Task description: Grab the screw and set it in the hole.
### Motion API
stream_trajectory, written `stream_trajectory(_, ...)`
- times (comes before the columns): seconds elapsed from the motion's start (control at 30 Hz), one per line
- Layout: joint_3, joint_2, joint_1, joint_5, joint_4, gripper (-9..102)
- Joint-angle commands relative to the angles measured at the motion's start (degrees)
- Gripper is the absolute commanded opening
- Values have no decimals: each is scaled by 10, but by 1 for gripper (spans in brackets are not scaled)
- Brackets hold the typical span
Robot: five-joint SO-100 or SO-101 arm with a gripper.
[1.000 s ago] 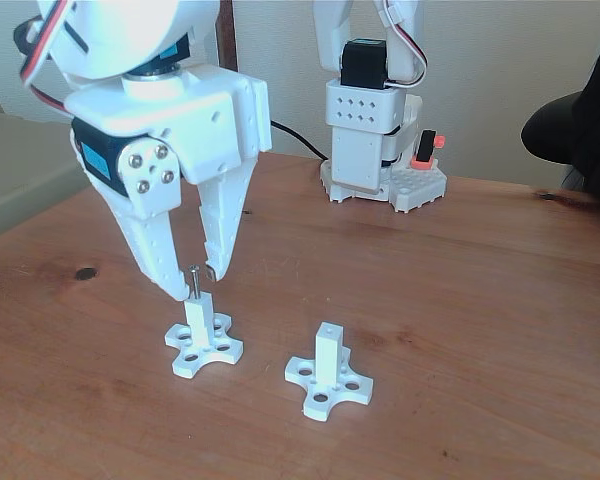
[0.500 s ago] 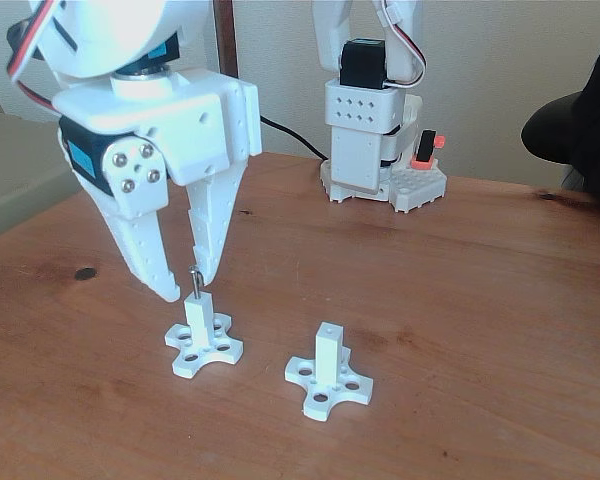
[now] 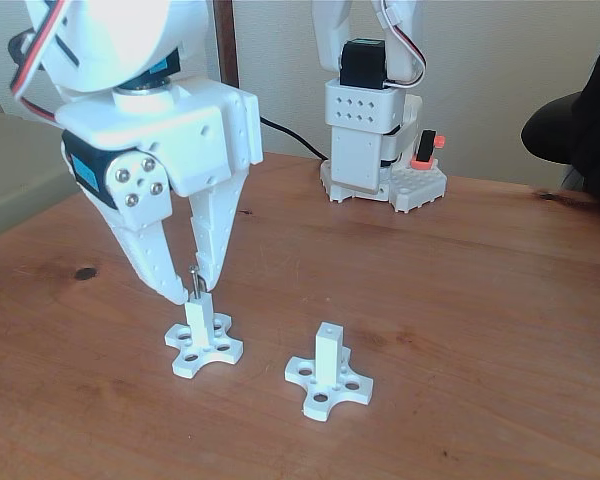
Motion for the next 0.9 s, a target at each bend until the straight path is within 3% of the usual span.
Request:
stream_trajectory(0.0,-47,19,-3,-5,7,4)
stream_trajectory(0.87,-62,18,-6,0,13,2)
